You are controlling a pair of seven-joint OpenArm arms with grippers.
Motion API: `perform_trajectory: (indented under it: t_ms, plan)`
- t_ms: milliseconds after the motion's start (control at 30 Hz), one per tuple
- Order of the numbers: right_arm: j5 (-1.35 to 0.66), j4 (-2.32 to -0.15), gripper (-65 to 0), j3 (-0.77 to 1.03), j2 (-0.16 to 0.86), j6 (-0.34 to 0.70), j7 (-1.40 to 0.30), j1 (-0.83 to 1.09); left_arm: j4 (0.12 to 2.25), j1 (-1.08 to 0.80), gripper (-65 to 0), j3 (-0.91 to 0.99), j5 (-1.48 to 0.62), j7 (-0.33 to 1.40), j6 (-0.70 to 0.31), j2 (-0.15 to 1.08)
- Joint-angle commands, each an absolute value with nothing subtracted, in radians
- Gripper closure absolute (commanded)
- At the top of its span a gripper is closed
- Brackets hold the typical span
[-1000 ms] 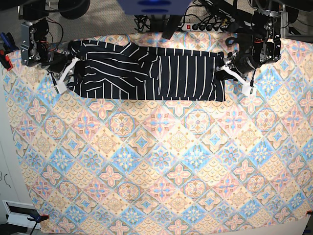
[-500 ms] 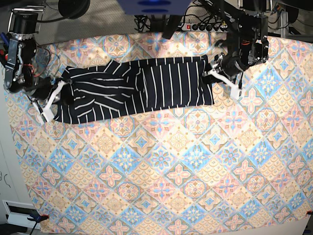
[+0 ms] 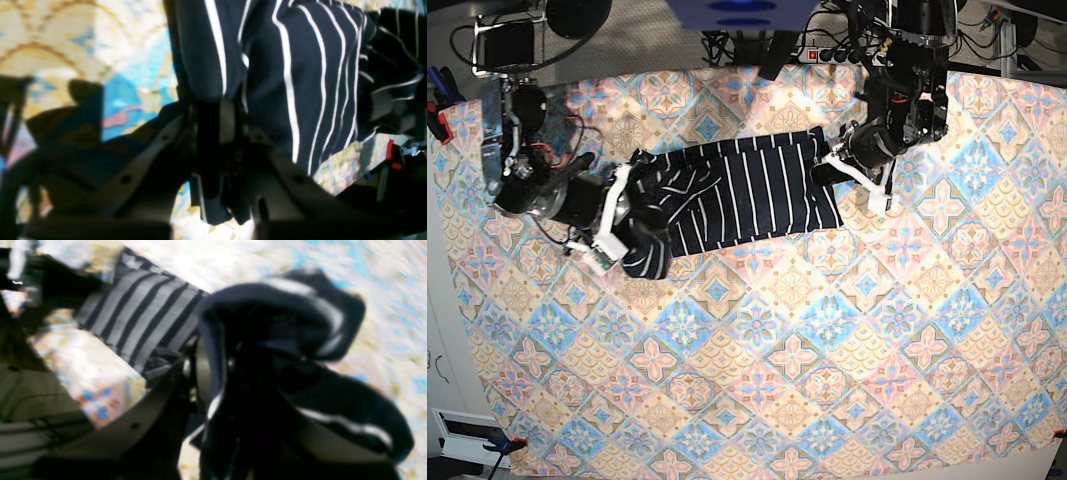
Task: Fold the T-shirt properly
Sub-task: 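Fold the strip's ends inward with both grippers toward each other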
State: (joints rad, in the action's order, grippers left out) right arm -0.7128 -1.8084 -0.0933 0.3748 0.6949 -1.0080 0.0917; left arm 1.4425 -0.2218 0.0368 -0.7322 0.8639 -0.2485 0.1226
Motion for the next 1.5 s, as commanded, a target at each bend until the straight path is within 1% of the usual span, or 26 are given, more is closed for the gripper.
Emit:
perform_trajectory:
  t_ms: [0,233,500,633,700,800,900,1033,1133,1467]
  plan:
    - [-0.736,-1.827,-0.8,-0.108,0.369,0.698,-0.986,0.077,1.448,-0.217,-0.8,0.036,-0.72,0.871,-0.251,0.125]
    - [-0.722,-1.827,-0.9,-0.22,0.263,0.698,-0.984,0.051,1.448,-0.202,-0.8,0.036,-0.72,0.871,-0.251,0.127]
    - [-0.486,-1.802,-1.0,-0.437,0.137,0.698,-0.981,-0.022,1.446,-0.2,-0.8,0.036,-0.72,0.871,-0.251,0.127]
    - [-0.389,-1.715,-1.1,-0.515,0.099,0.698,-0.972,-0.031,1.446,-0.2,-0.8,0.036,-0.72,0.871,-0.251,0.128]
    - [-0.349,-1.684,-1.1,-0.536,0.079,0.698,-0.941,-0.045,1.446,-0.202,-0.8,0.036,-0.72,0.871,-0.251,0.128]
    - [-0.323,-1.618,-1.6,-0.578,0.071,0.698,-0.911,-0.076,1.446,-0.202,-0.8,0.036,-0.72,0.871,-0.251,0.128]
    - [-0.321,-1.578,-6.8,-0.593,0.071,0.698,-0.868,-0.088,1.448,-0.203,-0.8,0.036,-0.722,0.875,-0.251,0.133]
    - [-0.32,-1.578,-18.0,-0.585,0.076,0.698,-0.809,-0.09,1.448,-0.203,-1.0,0.036,-0.722,0.877,-0.251,0.134]
    - [-0.32,-1.583,-22.7,-0.561,0.076,0.698,-0.808,-0.091,1.448,-0.205,-1.3,0.036,-0.722,0.878,-0.251,0.134]
    - [-0.326,-1.709,-22.8,-0.461,0.076,0.698,-0.802,-0.087,1.455,-0.213,-1.4,0.042,-0.725,0.878,-0.251,0.136]
